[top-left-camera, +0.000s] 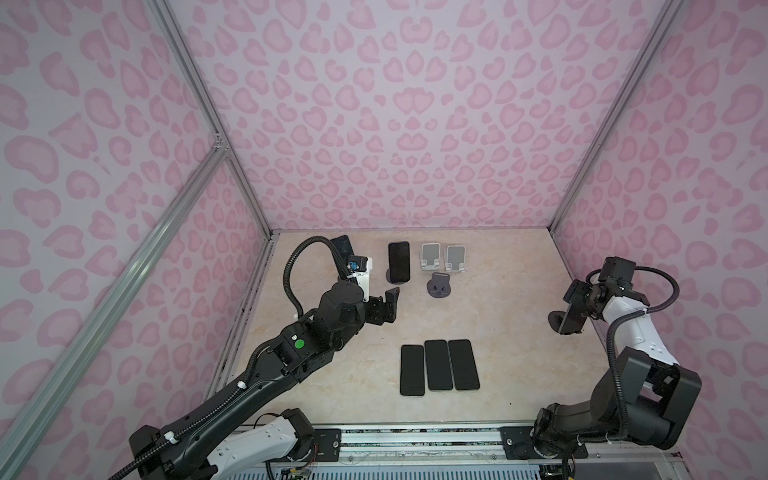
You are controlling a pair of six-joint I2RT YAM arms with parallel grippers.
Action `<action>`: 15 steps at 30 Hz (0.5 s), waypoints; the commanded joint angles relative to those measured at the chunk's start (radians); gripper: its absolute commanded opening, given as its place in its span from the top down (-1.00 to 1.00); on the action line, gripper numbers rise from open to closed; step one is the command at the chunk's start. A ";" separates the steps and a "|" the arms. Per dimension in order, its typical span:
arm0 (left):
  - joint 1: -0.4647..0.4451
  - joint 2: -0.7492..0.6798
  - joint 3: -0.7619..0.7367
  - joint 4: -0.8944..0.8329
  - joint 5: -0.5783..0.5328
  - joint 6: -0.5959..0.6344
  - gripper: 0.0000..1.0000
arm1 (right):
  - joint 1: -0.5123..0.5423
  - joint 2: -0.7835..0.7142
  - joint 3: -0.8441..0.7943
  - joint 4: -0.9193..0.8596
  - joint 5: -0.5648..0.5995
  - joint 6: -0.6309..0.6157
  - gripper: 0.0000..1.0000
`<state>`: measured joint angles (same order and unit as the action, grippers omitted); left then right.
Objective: Remove the phone from the phone stand
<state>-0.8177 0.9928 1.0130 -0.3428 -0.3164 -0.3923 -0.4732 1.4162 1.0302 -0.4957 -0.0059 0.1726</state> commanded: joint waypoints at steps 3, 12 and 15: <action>0.001 -0.004 -0.003 0.035 0.008 -0.007 -0.90 | -0.001 -0.019 -0.028 0.034 0.046 0.053 -0.68; 0.002 0.004 -0.001 0.032 0.000 -0.005 -0.90 | -0.002 -0.012 -0.029 0.040 0.035 0.085 -0.69; 0.001 0.011 0.000 0.032 -0.002 -0.004 -0.90 | -0.002 -0.013 -0.032 0.046 0.006 0.087 -0.70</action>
<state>-0.8173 0.9989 1.0122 -0.3431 -0.3130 -0.3954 -0.4744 1.4040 1.0054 -0.4767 0.0326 0.2470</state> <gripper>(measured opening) 0.953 0.845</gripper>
